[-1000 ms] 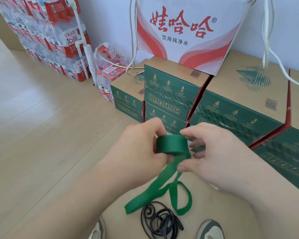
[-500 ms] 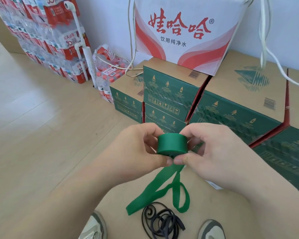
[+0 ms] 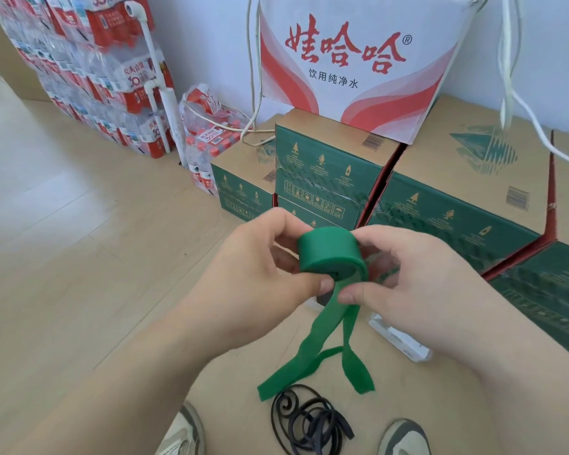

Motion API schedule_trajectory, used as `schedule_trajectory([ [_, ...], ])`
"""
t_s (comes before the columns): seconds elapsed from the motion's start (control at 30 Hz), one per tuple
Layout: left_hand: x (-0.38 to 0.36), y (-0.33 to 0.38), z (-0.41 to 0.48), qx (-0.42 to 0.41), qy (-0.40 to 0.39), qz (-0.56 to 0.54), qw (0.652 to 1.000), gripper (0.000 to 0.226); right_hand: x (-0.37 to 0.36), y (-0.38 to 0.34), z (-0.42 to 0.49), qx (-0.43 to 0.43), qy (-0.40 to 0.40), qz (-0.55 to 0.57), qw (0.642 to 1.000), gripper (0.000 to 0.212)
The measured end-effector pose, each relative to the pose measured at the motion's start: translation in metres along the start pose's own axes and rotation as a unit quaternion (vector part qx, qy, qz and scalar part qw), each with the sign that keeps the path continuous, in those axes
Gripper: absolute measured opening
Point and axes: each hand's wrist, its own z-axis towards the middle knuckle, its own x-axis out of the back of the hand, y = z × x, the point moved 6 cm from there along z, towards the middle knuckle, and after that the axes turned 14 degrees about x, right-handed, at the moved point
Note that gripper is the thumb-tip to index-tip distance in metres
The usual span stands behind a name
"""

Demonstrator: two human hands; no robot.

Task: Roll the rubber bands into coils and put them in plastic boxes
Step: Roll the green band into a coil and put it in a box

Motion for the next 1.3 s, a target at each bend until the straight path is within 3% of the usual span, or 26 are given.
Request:
schedule_trajectory([
  [0.13, -0.002, -0.001, 0.001, 0.015, -0.044, -0.093, 0.995, 0.037, 0.002, 0.000, -0.001, 0.014, 0.003, 0.048, 0.999, 0.029],
  [0.23, -0.005, 0.000, -0.001, 0.019, -0.060, -0.090, 0.994, 0.039, 0.008, 0.002, -0.002, 0.001, 0.023, 0.031, 0.999, 0.034],
  [0.37, -0.009, -0.003, 0.001, -0.014, -0.020, 0.073, 0.997, 0.039, 0.004, 0.002, -0.005, -0.012, 0.008, -0.030, 0.999, 0.034],
  [0.47, -0.014, 0.007, -0.006, -0.147, 0.076, 0.251, 0.954, 0.046, 0.000, 0.004, -0.004, -0.009, 0.005, -0.088, 0.996, 0.035],
  [0.57, -0.026, 0.013, -0.012, -0.212, 0.085, 0.301, 0.926, 0.035, -0.002, 0.000, -0.005, -0.010, 0.000, -0.171, 0.985, 0.039],
  [0.63, -0.027, 0.014, -0.013, -0.209, 0.092, 0.300, 0.926, 0.025, -0.004, -0.004, -0.006, -0.013, -0.009, -0.203, 0.979, 0.044],
  [0.7, -0.019, 0.012, -0.008, -0.171, 0.090, 0.244, 0.950, 0.027, -0.001, -0.006, -0.007, -0.006, -0.002, -0.166, 0.986, 0.049],
  [0.8, -0.003, 0.006, -0.002, -0.060, 0.050, 0.048, 0.996, 0.035, 0.018, -0.007, -0.008, -0.005, 0.049, -0.020, 0.999, 0.050],
  [0.93, 0.003, 0.007, 0.000, -0.038, -0.009, -0.114, 0.993, 0.037, 0.023, -0.010, -0.012, 0.030, 0.037, 0.136, 0.990, 0.051],
  [1.03, 0.000, 0.008, -0.001, -0.027, -0.048, -0.182, 0.982, 0.038, 0.024, -0.010, -0.011, 0.060, 0.076, 0.177, 0.979, 0.039],
  [1.1, -0.005, 0.008, -0.001, -0.027, -0.053, -0.143, 0.988, 0.039, 0.024, -0.004, -0.010, 0.059, 0.080, 0.117, 0.988, 0.034],
  [1.17, -0.007, 0.006, -0.001, -0.065, 0.000, -0.005, 0.998, 0.043, 0.019, -0.002, -0.008, 0.058, 0.053, 0.016, 0.997, 0.028],
  [1.23, -0.012, 0.008, -0.006, -0.146, 0.088, 0.198, 0.965, 0.052, 0.008, -0.002, -0.007, 0.053, 0.022, -0.045, 0.997, 0.026],
  [1.3, -0.020, 0.011, -0.011, -0.182, 0.112, 0.298, 0.930, 0.049, -0.001, -0.003, -0.005, 0.056, -0.001, -0.085, 0.995, 0.028],
])
